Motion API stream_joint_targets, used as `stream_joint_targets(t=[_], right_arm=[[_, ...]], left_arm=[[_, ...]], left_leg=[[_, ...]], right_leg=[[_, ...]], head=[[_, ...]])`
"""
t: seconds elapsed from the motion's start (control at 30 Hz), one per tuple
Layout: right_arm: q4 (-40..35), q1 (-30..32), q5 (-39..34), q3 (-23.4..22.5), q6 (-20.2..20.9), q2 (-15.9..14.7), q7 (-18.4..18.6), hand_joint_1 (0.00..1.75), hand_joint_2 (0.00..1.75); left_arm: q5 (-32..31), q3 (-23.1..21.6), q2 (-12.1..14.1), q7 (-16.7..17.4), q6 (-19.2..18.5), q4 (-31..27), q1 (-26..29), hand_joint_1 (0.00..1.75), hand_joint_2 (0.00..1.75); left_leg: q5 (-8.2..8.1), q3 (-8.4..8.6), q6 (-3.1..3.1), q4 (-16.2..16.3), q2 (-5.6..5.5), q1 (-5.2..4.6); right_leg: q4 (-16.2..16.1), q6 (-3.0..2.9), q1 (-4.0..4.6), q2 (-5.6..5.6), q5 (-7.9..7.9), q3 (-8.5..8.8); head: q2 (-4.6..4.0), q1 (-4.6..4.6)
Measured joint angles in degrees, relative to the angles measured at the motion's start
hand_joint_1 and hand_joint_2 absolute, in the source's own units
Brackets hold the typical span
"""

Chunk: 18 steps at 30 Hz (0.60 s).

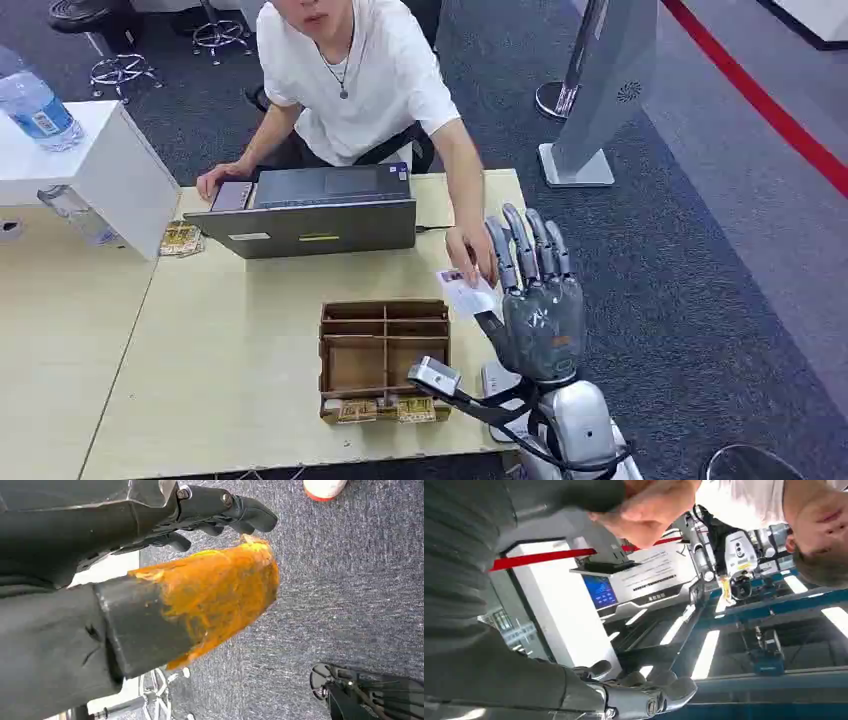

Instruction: Pass the card to the sensor for recognition and then transmit it.

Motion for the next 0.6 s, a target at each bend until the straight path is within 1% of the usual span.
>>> stream_joint_targets(t=[0.17, 0.3, 0.4, 0.6], right_arm=[[-0.6, -0.1, 0.0, 1.2, 0.0, -0.5, 1.3, 1.75, 1.75], [-1.1, -0.1, -0.5, 2.1, 0.0, -0.8, 1.5, 1.75, 1.75], [-1.4, -0.1, -1.6, 2.4, 0.0, -0.9, 0.4, 1.75, 1.75], [-2.9, 1.3, -5.1, 2.1, 0.0, -0.6, -5.5, 1.75, 1.75]], left_arm=[[0.0, 0.0, 0.0, 0.0, 0.0, 0.0, 0.0, 0.00, 0.00], [0.0, 0.0, 0.0, 0.0, 0.0, 0.0, 0.0, 0.00, 0.00], [0.0, 0.0, 0.0, 0.0, 0.0, 0.0, 0.0, 0.00, 0.00], [0.2, 0.0, 0.0, 0.0, 0.0, 0.0, 0.0, 0.00, 0.00]], left_leg=[[0.00, 0.00, 0.00, 0.0, 0.00, 0.00], [0.00, 0.00, 0.00, 0.0, 0.00, 0.01], [0.00, 0.00, 0.00, 0.0, 0.00, 0.01], [0.00, -0.01, 0.00, 0.0, 0.00, 0.00]], right_leg=[[0.0, 0.00, 0.01, 0.00, 0.00, 0.00], [0.0, 0.00, 0.00, 0.00, 0.00, 0.00], [0.0, 0.00, 0.00, 0.00, 0.00, 0.00], [0.0, 0.00, 0.00, 0.00, -0.01, -0.01]], head=[[0.00, 0.02], [0.00, 0.02], [0.00, 0.02], [0.00, 0.02]])
